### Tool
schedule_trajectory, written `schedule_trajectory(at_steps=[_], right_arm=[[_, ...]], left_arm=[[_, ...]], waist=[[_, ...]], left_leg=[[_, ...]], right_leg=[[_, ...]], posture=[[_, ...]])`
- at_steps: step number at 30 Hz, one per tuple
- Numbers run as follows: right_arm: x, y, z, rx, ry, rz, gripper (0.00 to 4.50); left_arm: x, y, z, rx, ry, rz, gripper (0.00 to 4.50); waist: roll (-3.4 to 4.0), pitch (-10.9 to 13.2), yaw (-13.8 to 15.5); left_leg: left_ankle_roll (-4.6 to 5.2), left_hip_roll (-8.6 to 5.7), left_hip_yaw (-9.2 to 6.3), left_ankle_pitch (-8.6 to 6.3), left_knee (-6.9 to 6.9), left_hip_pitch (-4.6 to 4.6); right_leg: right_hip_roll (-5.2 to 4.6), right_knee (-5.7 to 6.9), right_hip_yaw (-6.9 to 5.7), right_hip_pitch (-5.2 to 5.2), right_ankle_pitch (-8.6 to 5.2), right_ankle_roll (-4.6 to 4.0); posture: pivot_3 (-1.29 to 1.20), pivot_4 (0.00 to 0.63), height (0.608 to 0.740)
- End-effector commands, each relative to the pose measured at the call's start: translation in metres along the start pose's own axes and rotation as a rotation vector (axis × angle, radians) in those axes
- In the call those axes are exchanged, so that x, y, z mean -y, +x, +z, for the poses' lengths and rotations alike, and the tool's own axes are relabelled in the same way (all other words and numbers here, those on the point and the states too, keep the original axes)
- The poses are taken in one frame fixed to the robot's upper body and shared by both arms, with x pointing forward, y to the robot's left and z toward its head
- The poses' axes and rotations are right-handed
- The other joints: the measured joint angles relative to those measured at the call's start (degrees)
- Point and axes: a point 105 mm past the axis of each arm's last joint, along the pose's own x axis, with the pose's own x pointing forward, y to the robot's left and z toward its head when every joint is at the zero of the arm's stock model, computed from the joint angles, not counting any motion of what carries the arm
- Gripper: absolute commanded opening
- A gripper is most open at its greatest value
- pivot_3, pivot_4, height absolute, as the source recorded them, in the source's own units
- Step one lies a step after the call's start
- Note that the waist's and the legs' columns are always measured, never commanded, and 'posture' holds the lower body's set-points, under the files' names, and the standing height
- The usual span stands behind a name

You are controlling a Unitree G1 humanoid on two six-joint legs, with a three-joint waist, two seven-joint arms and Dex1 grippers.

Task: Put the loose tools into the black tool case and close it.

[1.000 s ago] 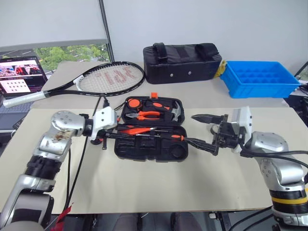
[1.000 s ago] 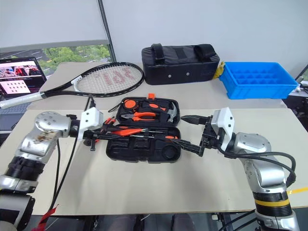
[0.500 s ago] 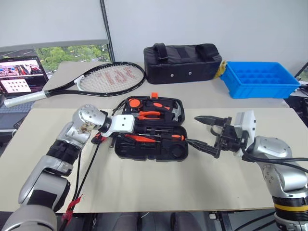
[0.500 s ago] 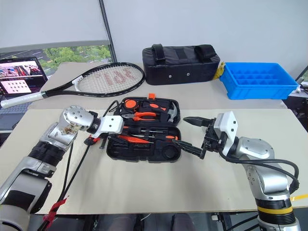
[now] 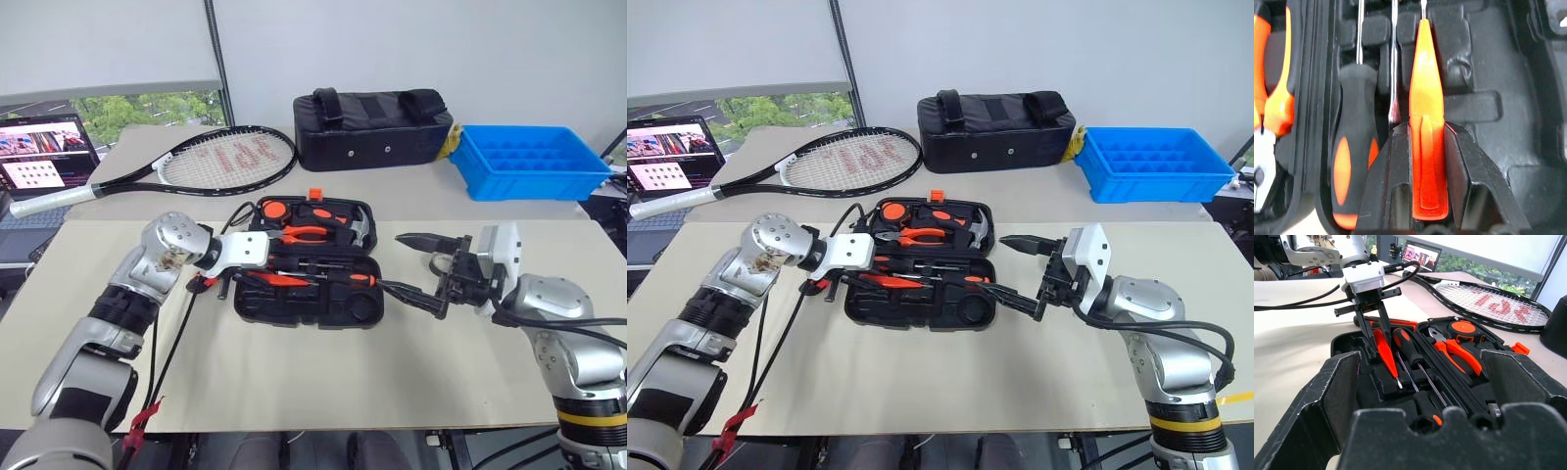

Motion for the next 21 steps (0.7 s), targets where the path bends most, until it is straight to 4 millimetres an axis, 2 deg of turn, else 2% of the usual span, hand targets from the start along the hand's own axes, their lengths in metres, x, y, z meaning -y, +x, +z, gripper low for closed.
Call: schedule_trajectory(at_steps=[1,7,9,10,14,21], right_arm=[[0.002,-0.001,0.011,0.028,-0.05,0.01,4.5],[0.001,0.0,0.009,0.02,-0.053,0.018,4.5],[0.001,0.0,0.009,0.019,-0.053,0.019,4.5],[0.0,0.0,0.009,0.018,-0.053,0.02,4.5],[0.0,-0.001,0.008,0.013,-0.052,0.02,4.5],[0.0,-0.001,0.007,0.009,-0.052,0.022,4.5]], left_arm=[[0.003,-0.001,-0.001,-0.01,-0.001,-0.008,0.46],[0.0,0.006,0.007,0.04,-0.007,0.002,0.46],[-0.002,0.006,0.008,0.042,-0.003,0.014,1.47],[-0.004,0.006,0.009,0.043,0.007,0.031,1.56],[-0.014,0.001,0.022,0.118,0.019,0.085,3.02],[-0.017,-0.021,0.036,0.18,0.021,0.113,3.02]], waist=[[0.0,0.0,0.04],[0.0,0.0,0.23],[0.0,0.0,0.24],[0.0,0.0,0.24],[0.0,0.0,0.17],[0.0,0.0,0.17]], left_leg=[[0.0,0.0,0.0,0.0,0.0,0.0],[0.0,0.0,0.0,0.0,0.06,-0.01],[0.02,0.0,-0.01,-0.01,0.11,-0.02],[0.03,0.0,-0.01,-0.02,0.13,-0.03],[0.04,0.01,-0.02,-0.03,0.23,-0.03],[0.04,0.03,-0.03,-0.02,0.31,-0.05]], right_leg=[[0.0,0.0,0.0,0.0,0.0,0.0],[0.0,0.0,-0.01,0.01,0.0,0.0],[0.0,0.0,-0.01,0.01,0.0,0.0],[0.0,0.0,-0.01,0.01,0.0,0.0],[0.0,0.01,-0.01,0.01,0.0,0.0],[0.01,0.05,0.0,0.01,0.0,0.0]], posture=[[0.0,0.15,0.729],[0.0,0.15,0.729],[0.0,0.15,0.729],[0.0,0.15,0.729],[0.0,0.15,0.729],[0.0,0.15,0.729]])
